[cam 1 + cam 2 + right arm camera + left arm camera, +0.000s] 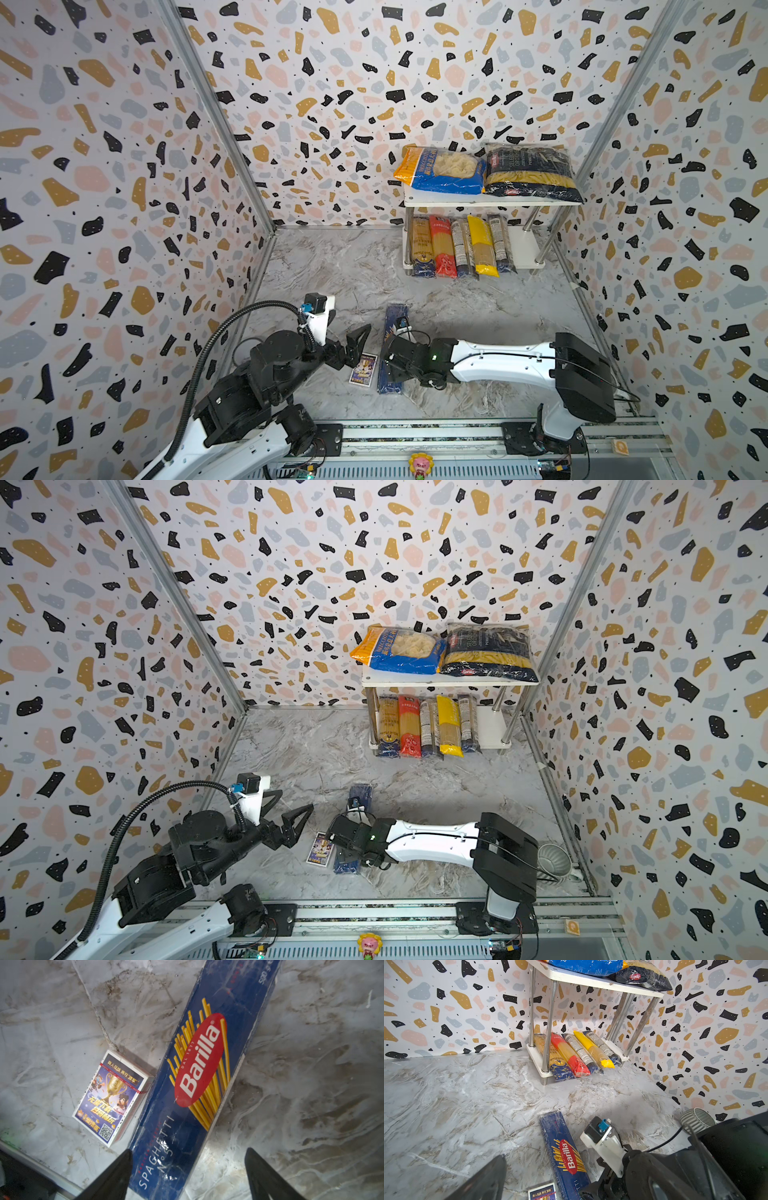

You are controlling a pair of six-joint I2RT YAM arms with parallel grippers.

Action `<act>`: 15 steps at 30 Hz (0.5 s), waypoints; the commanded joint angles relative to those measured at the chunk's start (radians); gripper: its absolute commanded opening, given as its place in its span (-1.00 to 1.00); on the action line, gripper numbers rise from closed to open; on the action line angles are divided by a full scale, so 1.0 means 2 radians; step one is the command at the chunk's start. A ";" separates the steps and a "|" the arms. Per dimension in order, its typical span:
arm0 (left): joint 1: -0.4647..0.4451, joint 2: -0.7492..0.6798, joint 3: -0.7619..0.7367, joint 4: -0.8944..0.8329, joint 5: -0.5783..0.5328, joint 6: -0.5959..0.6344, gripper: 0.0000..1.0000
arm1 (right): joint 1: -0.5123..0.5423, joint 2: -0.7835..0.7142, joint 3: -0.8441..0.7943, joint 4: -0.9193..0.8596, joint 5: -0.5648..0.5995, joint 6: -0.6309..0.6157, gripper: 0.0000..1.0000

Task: Place and organize the pasta boxes and bags onto the shelf
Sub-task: 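Move the right gripper back to the blue Barilla box on the floor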

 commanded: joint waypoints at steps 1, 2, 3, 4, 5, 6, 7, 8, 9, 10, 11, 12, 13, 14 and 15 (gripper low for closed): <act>0.003 -0.006 0.019 0.002 -0.004 -0.001 0.99 | 0.003 0.014 0.021 -0.014 0.003 0.008 0.70; 0.003 -0.006 0.020 0.003 -0.002 -0.001 0.99 | 0.003 0.019 0.021 -0.013 0.002 0.007 0.70; 0.003 -0.007 0.021 0.004 -0.001 -0.001 0.99 | 0.003 0.024 0.021 -0.011 0.000 0.007 0.70; 0.003 -0.008 0.022 0.006 -0.001 -0.002 0.99 | 0.003 0.029 0.024 -0.010 -0.001 0.007 0.70; 0.003 -0.008 0.024 0.008 0.001 -0.002 0.99 | 0.004 0.034 0.027 -0.009 -0.002 0.006 0.70; 0.003 -0.010 0.024 0.011 0.002 -0.002 0.99 | 0.004 0.040 0.030 -0.009 -0.005 0.005 0.70; 0.003 -0.010 0.025 0.011 0.002 -0.002 0.99 | 0.004 0.046 0.034 -0.010 -0.007 0.005 0.70; 0.004 -0.011 0.025 0.012 0.002 -0.002 0.99 | 0.004 0.050 0.036 -0.010 -0.008 0.005 0.70; 0.003 -0.011 0.025 0.012 0.002 -0.002 0.99 | 0.003 0.056 0.038 -0.011 -0.009 0.003 0.71; 0.004 -0.011 0.024 0.010 0.000 -0.001 0.99 | 0.003 0.061 0.038 -0.011 -0.011 0.002 0.70; 0.003 -0.010 0.024 0.009 -0.001 -0.001 0.99 | 0.004 0.064 0.039 -0.012 -0.010 0.001 0.70; 0.003 -0.010 0.024 0.008 -0.002 0.000 0.99 | 0.003 0.066 0.040 -0.013 -0.010 0.002 0.70; 0.003 -0.009 0.024 0.007 -0.003 0.000 0.99 | 0.003 0.067 0.039 -0.011 -0.011 0.002 0.70; 0.003 -0.008 0.024 0.006 -0.004 0.001 0.99 | 0.002 0.067 0.037 -0.007 -0.012 0.000 0.71; 0.003 -0.008 0.023 0.006 -0.004 0.001 0.99 | 0.002 0.068 0.037 -0.003 -0.015 -0.001 0.71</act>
